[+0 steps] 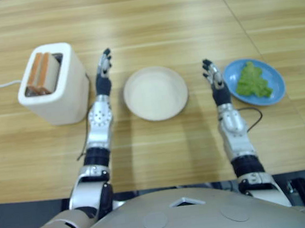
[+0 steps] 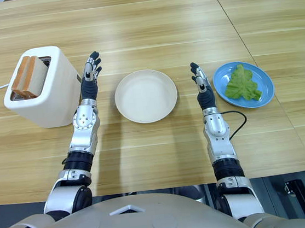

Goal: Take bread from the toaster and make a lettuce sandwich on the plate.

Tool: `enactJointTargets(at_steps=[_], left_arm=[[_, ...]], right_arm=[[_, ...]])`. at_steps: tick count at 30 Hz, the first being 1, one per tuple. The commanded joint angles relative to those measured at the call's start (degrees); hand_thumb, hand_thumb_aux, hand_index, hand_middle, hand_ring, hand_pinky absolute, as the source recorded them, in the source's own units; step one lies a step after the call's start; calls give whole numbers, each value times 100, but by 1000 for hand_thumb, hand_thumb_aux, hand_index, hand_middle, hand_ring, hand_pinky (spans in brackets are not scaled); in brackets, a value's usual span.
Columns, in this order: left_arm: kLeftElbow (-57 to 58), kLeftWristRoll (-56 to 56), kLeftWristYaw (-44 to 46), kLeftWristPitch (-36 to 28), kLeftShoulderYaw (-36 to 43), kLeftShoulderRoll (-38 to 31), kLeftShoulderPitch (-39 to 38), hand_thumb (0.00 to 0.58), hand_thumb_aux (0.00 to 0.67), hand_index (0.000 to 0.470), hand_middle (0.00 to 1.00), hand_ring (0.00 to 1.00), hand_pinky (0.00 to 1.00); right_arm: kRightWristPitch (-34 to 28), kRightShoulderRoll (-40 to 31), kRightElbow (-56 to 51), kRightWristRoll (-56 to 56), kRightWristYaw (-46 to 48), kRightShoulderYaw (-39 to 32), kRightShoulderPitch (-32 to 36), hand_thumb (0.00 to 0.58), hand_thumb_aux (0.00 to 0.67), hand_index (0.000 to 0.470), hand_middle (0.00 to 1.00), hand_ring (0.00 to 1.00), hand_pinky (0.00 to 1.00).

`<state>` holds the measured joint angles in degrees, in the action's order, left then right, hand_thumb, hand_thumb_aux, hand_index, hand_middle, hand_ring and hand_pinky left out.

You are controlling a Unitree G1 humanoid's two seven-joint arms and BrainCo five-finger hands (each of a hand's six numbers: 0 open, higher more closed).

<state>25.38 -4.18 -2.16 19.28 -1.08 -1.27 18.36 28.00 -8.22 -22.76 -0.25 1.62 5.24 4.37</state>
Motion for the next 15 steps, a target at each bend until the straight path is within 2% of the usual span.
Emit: enactJointTargets(at_steps=[1, 12, 15], left_arm=[[-10, -11, 10, -20, 37, -14, -79, 0, 0, 0, 0, 0, 0], [-35, -17, 25, -70, 57, -16, -95, 0, 0, 0, 0, 0, 0], [-1258, 2, 232, -303, 194, -74, -380, 0, 0, 0, 0, 0, 0]], right_arm=[[15, 23, 38, 128, 42, 77, -30, 0, 0, 0, 0, 0, 0], [-62, 27, 148, 277, 233, 26, -72, 0, 0, 0, 0, 0, 0], [-78, 22, 149, 262, 282, -5, -96, 0, 0, 0, 0, 0, 0]])
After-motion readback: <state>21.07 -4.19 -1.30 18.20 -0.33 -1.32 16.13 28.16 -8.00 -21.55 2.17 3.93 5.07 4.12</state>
